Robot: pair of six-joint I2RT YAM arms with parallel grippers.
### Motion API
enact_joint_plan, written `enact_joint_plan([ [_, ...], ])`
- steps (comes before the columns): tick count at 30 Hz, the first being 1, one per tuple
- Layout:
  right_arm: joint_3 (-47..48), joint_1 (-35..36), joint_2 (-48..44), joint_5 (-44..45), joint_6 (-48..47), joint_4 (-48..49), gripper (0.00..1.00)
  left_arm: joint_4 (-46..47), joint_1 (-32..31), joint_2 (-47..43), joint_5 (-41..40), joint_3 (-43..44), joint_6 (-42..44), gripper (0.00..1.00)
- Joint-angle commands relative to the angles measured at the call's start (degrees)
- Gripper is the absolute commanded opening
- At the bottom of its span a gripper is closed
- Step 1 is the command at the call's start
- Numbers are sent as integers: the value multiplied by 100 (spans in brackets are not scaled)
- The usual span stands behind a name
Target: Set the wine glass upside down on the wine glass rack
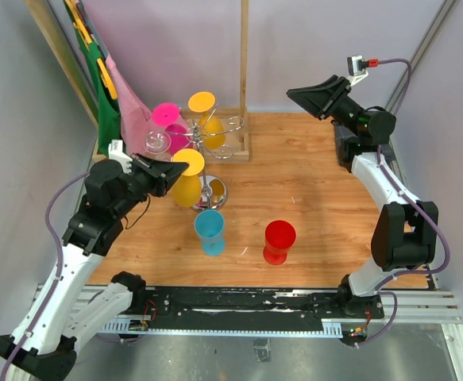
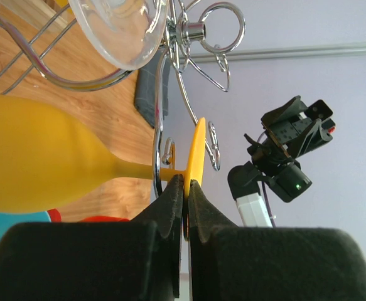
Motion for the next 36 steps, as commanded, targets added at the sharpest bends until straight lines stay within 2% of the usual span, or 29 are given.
enact_joint_plan([
  [1, -20, -74, 5, 8, 63, 316, 49, 289, -39, 133, 311, -137, 139, 0],
  [8, -45, -80, -5, 8, 72, 341, 49, 163, -38, 248, 311, -41, 306, 1],
  [12, -42, -77, 15, 19, 71, 352, 49, 58, -36, 121, 303, -70, 330, 6],
  [15, -39, -80, 38, 25, 80, 379, 49, -107, -43, 21, 294, -11, 363, 13],
  [19, -38, -71, 65, 34, 112, 409, 49, -310, -42, -26, 329, 89, 407, 16],
  [24, -30, -73, 94, 52, 174, 476, 49, -402, -42, -33, 491, 96, 399, 27],
  [36, -88, -62, 67, 51, 160, 476, 49, -1219, -43, -359, 475, 152, 647, 36],
])
